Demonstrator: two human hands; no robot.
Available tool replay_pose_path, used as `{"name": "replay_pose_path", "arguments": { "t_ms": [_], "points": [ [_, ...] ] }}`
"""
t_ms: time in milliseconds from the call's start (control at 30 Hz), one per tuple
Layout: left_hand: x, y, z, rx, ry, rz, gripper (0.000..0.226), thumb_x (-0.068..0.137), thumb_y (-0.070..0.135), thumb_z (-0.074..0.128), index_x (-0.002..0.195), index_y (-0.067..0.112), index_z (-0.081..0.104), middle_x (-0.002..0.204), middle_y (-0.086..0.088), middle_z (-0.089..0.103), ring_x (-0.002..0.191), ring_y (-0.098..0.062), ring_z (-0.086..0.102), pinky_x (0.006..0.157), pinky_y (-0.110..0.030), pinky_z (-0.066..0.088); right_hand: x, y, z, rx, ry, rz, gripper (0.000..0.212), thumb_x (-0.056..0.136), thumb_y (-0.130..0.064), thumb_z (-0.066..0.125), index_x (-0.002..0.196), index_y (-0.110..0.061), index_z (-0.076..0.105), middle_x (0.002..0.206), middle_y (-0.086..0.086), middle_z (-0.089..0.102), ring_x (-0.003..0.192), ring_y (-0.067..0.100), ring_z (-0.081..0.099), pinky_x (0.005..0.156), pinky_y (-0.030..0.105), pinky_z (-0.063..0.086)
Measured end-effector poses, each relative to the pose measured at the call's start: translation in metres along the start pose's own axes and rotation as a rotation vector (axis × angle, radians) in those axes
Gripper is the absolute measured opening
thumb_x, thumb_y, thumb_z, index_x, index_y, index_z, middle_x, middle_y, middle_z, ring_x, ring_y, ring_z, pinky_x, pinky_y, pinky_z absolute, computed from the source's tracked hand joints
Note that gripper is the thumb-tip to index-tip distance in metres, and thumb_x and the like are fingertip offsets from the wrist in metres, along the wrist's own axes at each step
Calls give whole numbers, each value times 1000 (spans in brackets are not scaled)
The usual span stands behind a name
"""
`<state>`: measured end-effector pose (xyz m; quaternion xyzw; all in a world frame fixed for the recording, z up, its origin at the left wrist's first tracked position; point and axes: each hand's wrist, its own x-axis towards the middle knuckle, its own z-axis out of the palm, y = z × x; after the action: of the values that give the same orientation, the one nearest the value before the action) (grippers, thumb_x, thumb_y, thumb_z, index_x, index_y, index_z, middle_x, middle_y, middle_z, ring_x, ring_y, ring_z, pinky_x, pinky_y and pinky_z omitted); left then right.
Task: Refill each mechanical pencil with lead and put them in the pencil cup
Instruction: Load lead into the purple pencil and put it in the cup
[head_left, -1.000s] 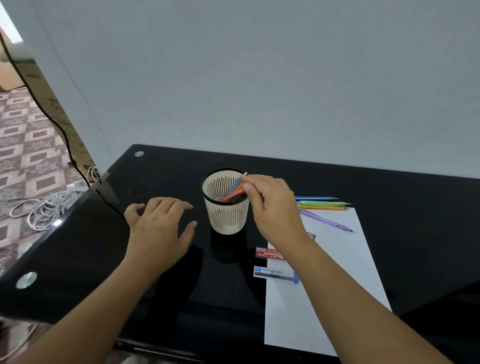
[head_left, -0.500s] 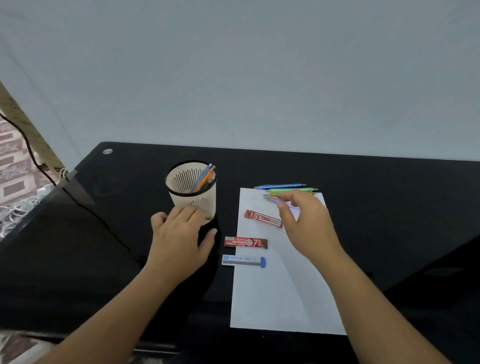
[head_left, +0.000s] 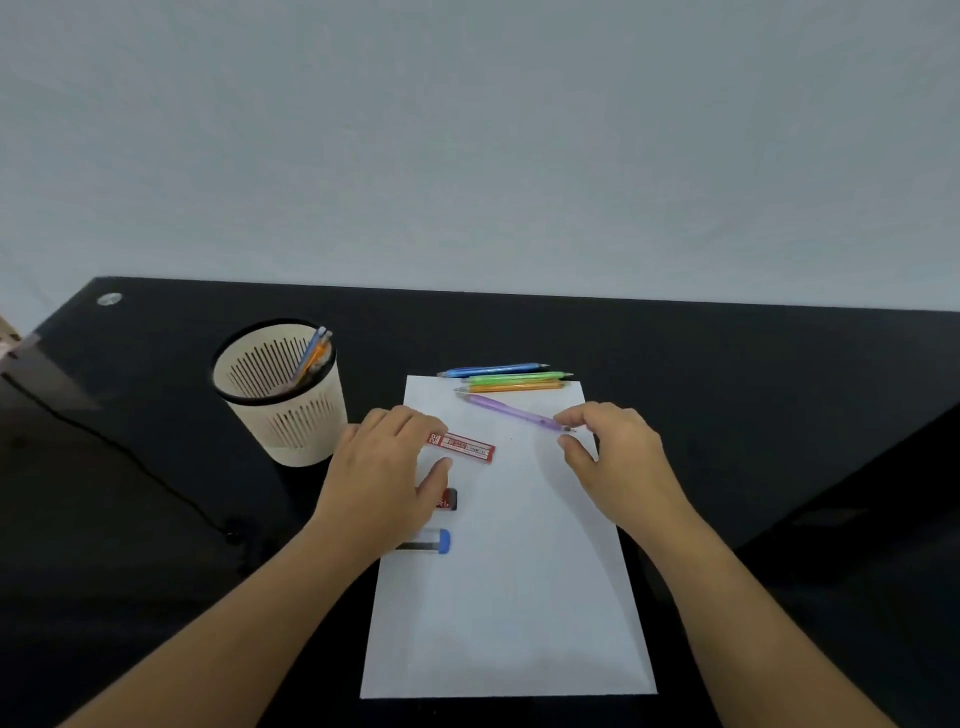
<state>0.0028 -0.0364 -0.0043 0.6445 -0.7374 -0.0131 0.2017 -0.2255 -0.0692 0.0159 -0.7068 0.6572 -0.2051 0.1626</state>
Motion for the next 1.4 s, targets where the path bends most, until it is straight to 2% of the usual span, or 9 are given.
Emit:
{"name": "replay_pose_path", "arguments": {
  "t_ms": [133, 233, 367, 533, 667, 933, 1133, 1400],
  "points": [
    [15, -2, 7, 9, -65, -32, 40, 92, 46, 55, 130, 34, 50, 131, 13, 50, 120, -8, 44, 105, -30, 38, 16, -1, 7, -38, -18, -35, 25, 93, -32, 58, 118, -31, 60, 117, -12, 58, 109, 9, 46, 95, 30, 39],
    [24, -6, 11, 4, -64, -25, 37, 91, 43, 56, 127, 34, 52, 130, 12, 51, 119, -7, 45, 102, -29, 37, 26, 0, 14, -85, -8, -104, 29, 93, -30, 57, 122, -29, 59, 121, -11, 59, 112, 10, 44, 91, 28, 34],
    [29, -10, 16, 8, -108, -29, 35, 92, 43, 54, 127, 37, 51, 132, 14, 49, 121, -6, 43, 104, -29, 35, 37, -1, 23, -106, 23, -115, 35, 90, -35, 61, 124, -29, 59, 127, -11, 57, 115, 8, 42, 88, 23, 31],
    [29, -13, 22, -12, -99, -19, 31, 93, 43, 53, 123, 36, 54, 126, 16, 52, 116, -4, 45, 101, -27, 37, 46, 0, 32, -166, -15, -123, 37, 92, -39, 56, 128, -29, 56, 130, -11, 54, 115, 8, 39, 87, 23, 30],
    [25, -15, 22, -27, -88, -7, 27, 92, 44, 53, 118, 35, 57, 120, 17, 55, 110, -4, 48, 98, -28, 40, 47, 0, 34, -213, -59, -151, 33, 95, -41, 48, 125, -30, 59, 126, -11, 56, 113, 10, 40, 89, 26, 32],
    [20, -11, 12, -22, -106, -25, 31, 92, 42, 54, 123, 35, 55, 123, 16, 53, 114, -4, 46, 102, -28, 39, 34, -2, 28, -269, -43, -134, 28, 99, -37, 42, 119, -32, 62, 116, -10, 59, 105, 11, 43, 90, 30, 32],
    [10, -4, -1, -26, -81, -48, 33, 92, 43, 56, 123, 34, 54, 123, 15, 53, 112, -4, 45, 100, -25, 38, 10, -1, 17, -194, 9, -115, 25, 98, -36, 44, 117, -32, 61, 110, -13, 60, 100, 9, 45, 88, 29, 31],
    [-21, 10, -17, -88, -33, -38, 32, 89, 39, 63, 120, 32, 59, 121, 11, 59, 110, -9, 52, 98, -32, 45, -41, -3, 1, -125, 20, -184, 18, 97, -34, 48, 110, -33, 61, 97, -18, 59, 92, 7, 46, 86, 29, 31]
  ]
}}
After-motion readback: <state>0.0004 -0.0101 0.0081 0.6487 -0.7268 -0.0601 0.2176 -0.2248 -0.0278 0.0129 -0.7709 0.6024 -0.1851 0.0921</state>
